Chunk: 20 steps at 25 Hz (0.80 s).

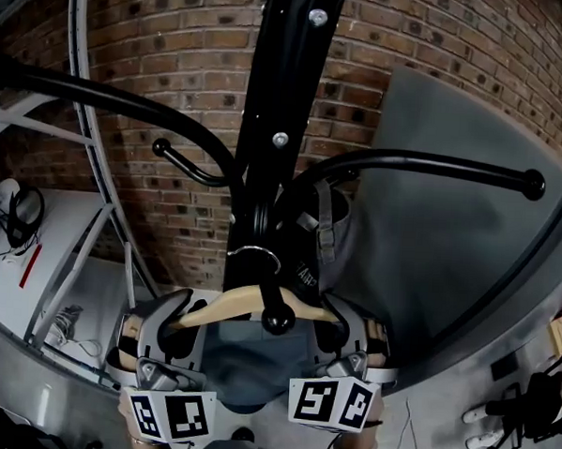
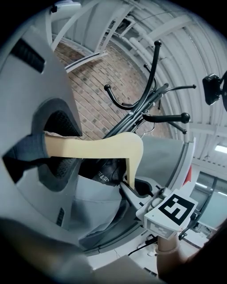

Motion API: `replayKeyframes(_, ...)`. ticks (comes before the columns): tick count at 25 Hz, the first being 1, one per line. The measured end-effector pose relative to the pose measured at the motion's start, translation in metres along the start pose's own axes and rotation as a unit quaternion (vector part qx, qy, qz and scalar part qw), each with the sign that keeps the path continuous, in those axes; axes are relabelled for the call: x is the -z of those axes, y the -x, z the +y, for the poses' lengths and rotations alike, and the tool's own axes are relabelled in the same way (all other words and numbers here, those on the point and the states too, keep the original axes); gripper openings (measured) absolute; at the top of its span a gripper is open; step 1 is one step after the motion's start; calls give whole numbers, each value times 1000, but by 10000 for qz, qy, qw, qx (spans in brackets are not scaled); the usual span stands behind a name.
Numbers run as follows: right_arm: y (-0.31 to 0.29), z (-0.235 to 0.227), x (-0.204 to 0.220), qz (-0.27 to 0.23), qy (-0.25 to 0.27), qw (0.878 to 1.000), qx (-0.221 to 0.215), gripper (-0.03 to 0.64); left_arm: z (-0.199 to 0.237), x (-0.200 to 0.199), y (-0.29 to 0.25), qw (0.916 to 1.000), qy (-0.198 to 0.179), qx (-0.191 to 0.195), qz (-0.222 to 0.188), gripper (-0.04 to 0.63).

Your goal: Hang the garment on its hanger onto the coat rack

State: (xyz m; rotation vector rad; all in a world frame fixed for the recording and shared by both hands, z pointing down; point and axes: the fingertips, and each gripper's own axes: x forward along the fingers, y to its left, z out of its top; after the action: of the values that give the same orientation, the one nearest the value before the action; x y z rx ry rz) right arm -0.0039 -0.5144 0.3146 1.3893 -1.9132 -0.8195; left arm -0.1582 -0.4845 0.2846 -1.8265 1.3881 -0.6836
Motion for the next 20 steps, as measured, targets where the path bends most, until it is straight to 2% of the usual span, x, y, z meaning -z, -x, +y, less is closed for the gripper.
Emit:
replayKeyframes(3,0,-2,-2,-118,-164,9998,-1,86,0,0,0,9999,106,-23,-67,101)
replayKeyframes(7,4,-4,-7,-314,-222,9993,7,121,0,-7,5,9991,290,-11,-303,149)
replayKeyframes(11,11,-5,-8,-393,-117,9991,104,127,-1,-13,10,9990,210,-107,-389,155)
replayKeyframes(15,18,-3,-5,-310,115,9994,142,127,-2,-13,16,9993,55,-191,-304,155)
replayKeyframes(20,31,-3,-6,-333,71,9994,104,126,-3,-15,26,9995,-19,-244,-196,155)
